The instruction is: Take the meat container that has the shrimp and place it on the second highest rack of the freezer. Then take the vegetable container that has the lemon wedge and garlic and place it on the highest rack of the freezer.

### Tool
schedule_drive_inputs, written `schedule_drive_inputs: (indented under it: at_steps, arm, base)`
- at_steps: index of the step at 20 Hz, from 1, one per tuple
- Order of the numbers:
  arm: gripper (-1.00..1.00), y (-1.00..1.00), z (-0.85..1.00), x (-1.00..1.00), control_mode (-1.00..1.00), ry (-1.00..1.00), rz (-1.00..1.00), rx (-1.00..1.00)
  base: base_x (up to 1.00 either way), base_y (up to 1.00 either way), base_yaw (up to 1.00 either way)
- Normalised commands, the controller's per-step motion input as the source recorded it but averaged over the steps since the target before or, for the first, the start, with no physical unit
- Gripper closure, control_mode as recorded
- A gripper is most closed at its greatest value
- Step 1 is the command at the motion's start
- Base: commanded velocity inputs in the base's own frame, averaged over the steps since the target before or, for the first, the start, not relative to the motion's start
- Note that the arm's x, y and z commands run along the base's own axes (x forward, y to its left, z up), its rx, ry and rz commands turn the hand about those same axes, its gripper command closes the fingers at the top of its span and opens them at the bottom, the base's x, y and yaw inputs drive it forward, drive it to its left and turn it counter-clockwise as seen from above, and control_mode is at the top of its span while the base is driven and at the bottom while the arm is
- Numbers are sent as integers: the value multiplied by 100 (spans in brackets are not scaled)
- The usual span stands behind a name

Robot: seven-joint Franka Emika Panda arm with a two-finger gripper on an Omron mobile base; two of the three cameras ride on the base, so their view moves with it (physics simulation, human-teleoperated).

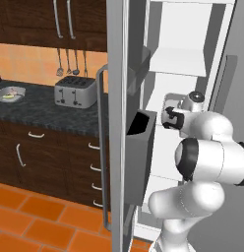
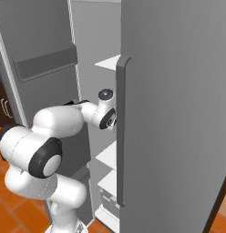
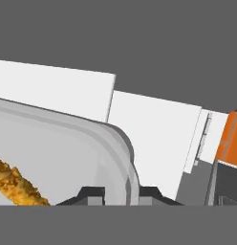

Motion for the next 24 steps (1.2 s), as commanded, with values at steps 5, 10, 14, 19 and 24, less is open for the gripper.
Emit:
schedule_drive_inputs:
  at_steps: [5,10,14,19,24]
  arm:
    - [100,-3,-1,61,-100,-7,0,0]
    - [100,-21,-19,62,-100,0,0,0]
    - [100,-31,-35,46,-100,0,0,0]
    - [100,-25,-41,40,-100,0,0,0]
    - [100,-13,-25,8,-100,-1,0,0]
  base:
    - [0,0,0]
    - [0,0,0]
    - [0,0,0]
    - [0,0,0]
    - [0,0,0]
